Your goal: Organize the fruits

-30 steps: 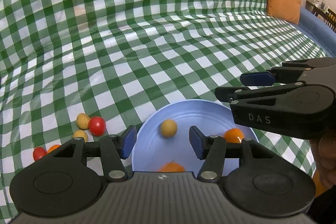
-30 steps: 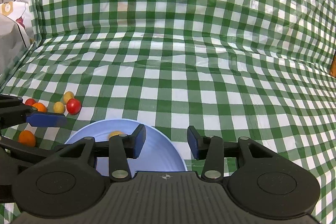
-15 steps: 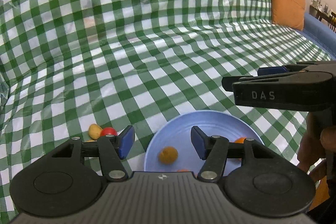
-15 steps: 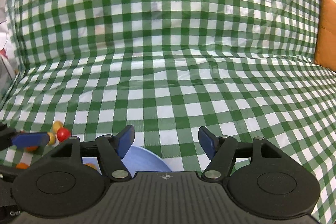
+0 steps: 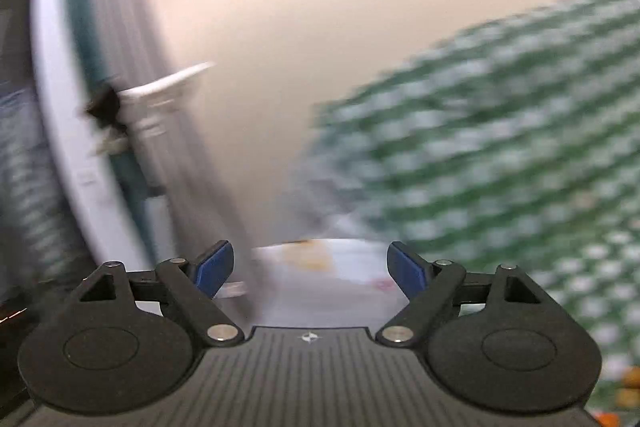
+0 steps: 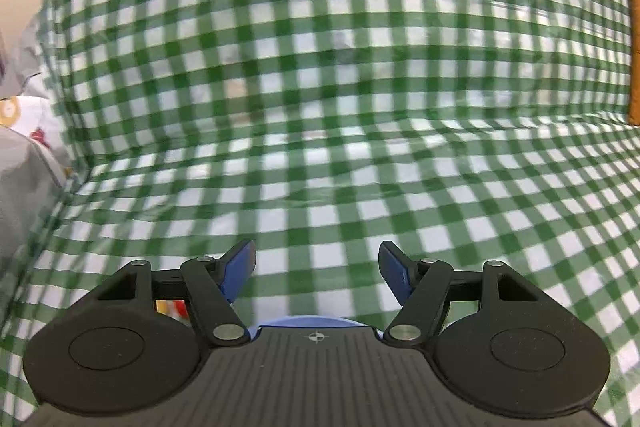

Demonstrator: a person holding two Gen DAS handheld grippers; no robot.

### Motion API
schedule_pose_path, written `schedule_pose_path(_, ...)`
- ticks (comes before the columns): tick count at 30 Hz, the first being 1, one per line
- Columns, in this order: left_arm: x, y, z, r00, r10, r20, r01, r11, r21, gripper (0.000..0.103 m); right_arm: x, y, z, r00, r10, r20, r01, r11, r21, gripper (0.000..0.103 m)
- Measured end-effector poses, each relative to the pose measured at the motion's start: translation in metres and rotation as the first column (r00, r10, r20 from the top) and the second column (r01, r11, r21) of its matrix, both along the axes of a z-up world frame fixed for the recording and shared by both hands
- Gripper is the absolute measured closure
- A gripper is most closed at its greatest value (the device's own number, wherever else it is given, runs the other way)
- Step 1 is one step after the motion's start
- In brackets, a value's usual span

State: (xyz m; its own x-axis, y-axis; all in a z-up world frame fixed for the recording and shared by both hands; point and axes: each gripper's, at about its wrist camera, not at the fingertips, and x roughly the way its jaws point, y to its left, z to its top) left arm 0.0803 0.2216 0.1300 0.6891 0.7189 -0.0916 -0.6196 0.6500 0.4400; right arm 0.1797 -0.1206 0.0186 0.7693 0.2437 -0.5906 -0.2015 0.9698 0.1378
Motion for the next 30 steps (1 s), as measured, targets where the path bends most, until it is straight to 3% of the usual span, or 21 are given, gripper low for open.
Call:
schedule_pose_path(4,-0.01,0.075,-0.002,0.993,0.117,-0.019,-0.118,0.991,-0.057,0.014,0.001,0.02,0.006,0.999,0.045,0.007,-0.045,0.999,0.026,0.033)
schedule_pose_path(7,-0.023,0.107,-0.014,0.986,0.158,-0.05,-0.163,0.977,-0.138,0.014,0.001,0.034,0.008,0.997,0.075,0.009,-0.076,0.996,0.036,0.033)
schedule_pose_path(10,-0.056,0.113,-0.018,0.976,0.205,-0.072,-0.216,0.951,-0.222,0.014,0.002,0.045,0.008,0.996,0.092,0.006,-0.092,0.995,0.041,0.033)
schedule_pose_path(14,-0.098,0.087,0.003,0.953,0.302,0.015,-0.294,0.937,-0.189,0.014,0.004,0.053,0.008,0.997,0.083,-0.001,-0.083,0.996,0.039,0.032)
schedule_pose_path(17,-0.09,0.038,0.018,0.981,0.191,0.042,-0.184,0.974,-0.133,0.013,0.006,0.055,0.006,0.997,0.076,-0.013,-0.076,0.996,0.05,0.031)
schedule_pose_path(19,-0.071,0.007,0.021,0.998,0.046,0.042,-0.038,0.985,-0.17,0.011,0.007,0.058,0.004,0.996,0.082,-0.022,-0.081,0.995,0.052,0.031)
schedule_pose_path(20,-0.059,-0.006,0.018,0.999,-0.03,0.033,0.037,0.974,-0.223,0.011,0.007,0.06,0.003,0.996,0.086,-0.025,-0.085,0.995,0.051,0.031)
schedule_pose_path(22,-0.033,-0.023,0.008,0.991,-0.136,0.006,0.13,0.931,-0.34,0.011,0.008,0.065,0.001,0.996,0.086,-0.033,-0.085,0.995,0.046,0.031)
schedule_pose_path(24,-0.006,-0.032,-0.014,0.976,-0.216,-0.02,0.182,0.865,-0.468,0.014,0.01,0.067,-0.001,0.996,0.08,-0.047,-0.077,0.996,0.054,0.031)
schedule_pose_path(27,0.02,-0.038,-0.059,0.94,-0.33,-0.084,0.213,0.764,-0.609,0.051,0.014,0.068,-0.006,0.995,0.058,-0.079,-0.053,0.996,0.074,0.035)
schedule_pose_path(28,0.027,-0.038,-0.076,0.928,-0.347,-0.136,0.182,0.741,-0.646,0.076,0.015,0.067,-0.008,0.995,0.049,-0.089,-0.042,0.996,0.079,0.041)
schedule_pose_path(29,0.038,-0.036,-0.093,0.907,-0.364,-0.214,0.123,0.712,-0.691,0.093,0.017,0.066,-0.01,0.994,0.043,-0.102,-0.035,0.996,0.086,0.045)
schedule_pose_path(30,0.044,-0.033,-0.105,0.892,-0.383,-0.24,0.094,0.677,-0.73,0.093,0.019,0.065,-0.012,0.992,0.042,-0.115,-0.031,0.995,0.093,0.054)
